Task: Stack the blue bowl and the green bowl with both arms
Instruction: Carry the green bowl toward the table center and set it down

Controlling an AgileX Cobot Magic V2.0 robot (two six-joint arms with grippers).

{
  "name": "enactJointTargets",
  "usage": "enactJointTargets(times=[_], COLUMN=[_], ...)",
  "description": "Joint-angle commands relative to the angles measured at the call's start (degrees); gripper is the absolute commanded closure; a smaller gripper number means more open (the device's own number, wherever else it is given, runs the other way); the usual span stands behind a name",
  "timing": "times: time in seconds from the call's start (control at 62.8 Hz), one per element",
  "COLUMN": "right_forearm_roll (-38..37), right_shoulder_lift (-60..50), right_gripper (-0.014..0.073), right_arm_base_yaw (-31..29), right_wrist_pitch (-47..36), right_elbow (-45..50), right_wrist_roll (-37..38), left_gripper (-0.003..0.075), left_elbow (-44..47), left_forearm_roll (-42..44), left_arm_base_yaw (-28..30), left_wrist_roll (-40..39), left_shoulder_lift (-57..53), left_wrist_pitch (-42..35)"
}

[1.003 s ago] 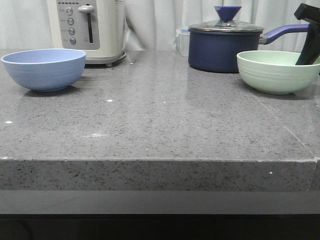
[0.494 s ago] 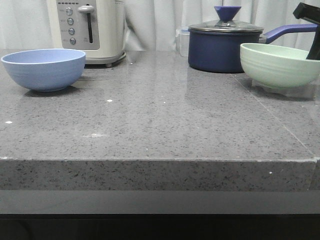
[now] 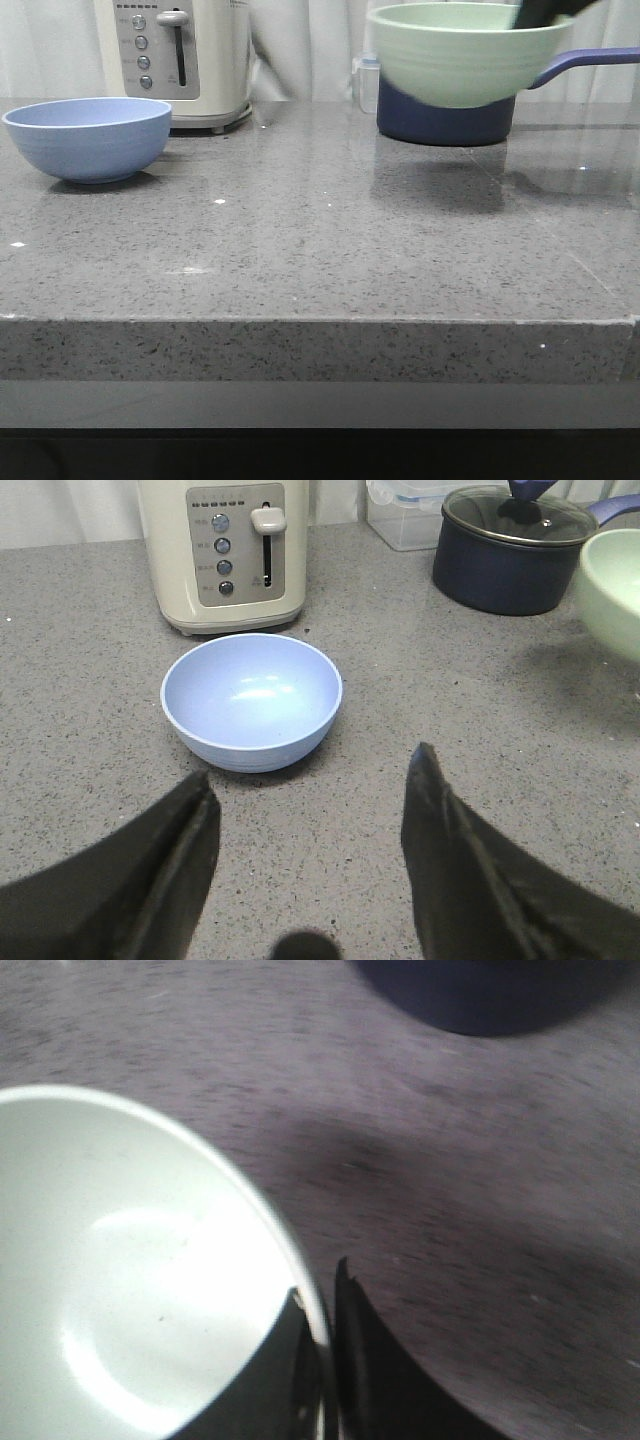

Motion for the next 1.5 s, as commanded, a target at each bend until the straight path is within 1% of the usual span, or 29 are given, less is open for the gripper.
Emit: enactJointTargets(times=[0.0, 0.064, 0.175, 0.621, 0.701, 1.003, 1.067, 1.13, 1.29, 1.481], right_forearm_roll=[-3.4, -4.3, -4.3, -4.7, -4.7, -4.7, -4.7, -4.7, -4.8, -4.8], right_shoulder_lift=[-2.6, -1.8, 0.5, 8.0, 8.3, 8.3, 8.0, 7.5, 3.8, -4.9], right_gripper=[0.0648, 0.0648, 0.0648, 0.0643, 0.0617, 0.0344, 0.0303, 0.0290, 0.0291, 0.0291], right_arm_base_yaw=[4.6, 7.8, 11.0, 11.3, 11.3, 11.3, 11.3, 11.3, 10.5, 6.2], right_wrist_pitch=[-4.6, -6.0, -6.8, -9.1, -8.9, -9.4, -9.5, -9.6, -9.9, -8.2], right_elbow=[-2.1, -2.1, -2.5, -2.6, -2.6, -2.6, -2.6, -2.6, -2.5, 1.4], right_wrist_roll=[3.5, 5.0, 5.5, 5.9, 5.9, 5.9, 5.9, 5.9, 5.9, 5.9], left_gripper=[0.0313, 0.0313, 0.0313, 0.0313, 0.0313, 0.0313, 0.0313, 0.0313, 0.0313, 0.0313], left_elbow=[-1.7, -1.7, -1.7, -1.7, -1.7, -1.7, -1.7, -1.7, -1.7, -1.7], left_forearm_roll=[-0.4, -0.4, -0.4, -0.4, -0.4, -0.4, -0.4, -0.4, -0.4, -0.4], left_arm_base_yaw=[-0.5, -0.5, -0.5, -0.5, -0.5, -0.5, -0.5, -0.5, -0.5, -0.5], left_wrist_roll=[-0.1, -0.1, -0.1, -0.1, -0.1, -0.1, -0.1, -0.1, -0.1, -0.1], left_shoulder_lift=[0.5, 0.5, 0.5, 0.5, 0.5, 0.5, 0.5, 0.5, 0.5, 0.5], left_wrist_pitch=[-4.2, -4.2, -4.2, -4.3, -4.3, -4.3, -4.3, -4.3, -4.3, -4.3])
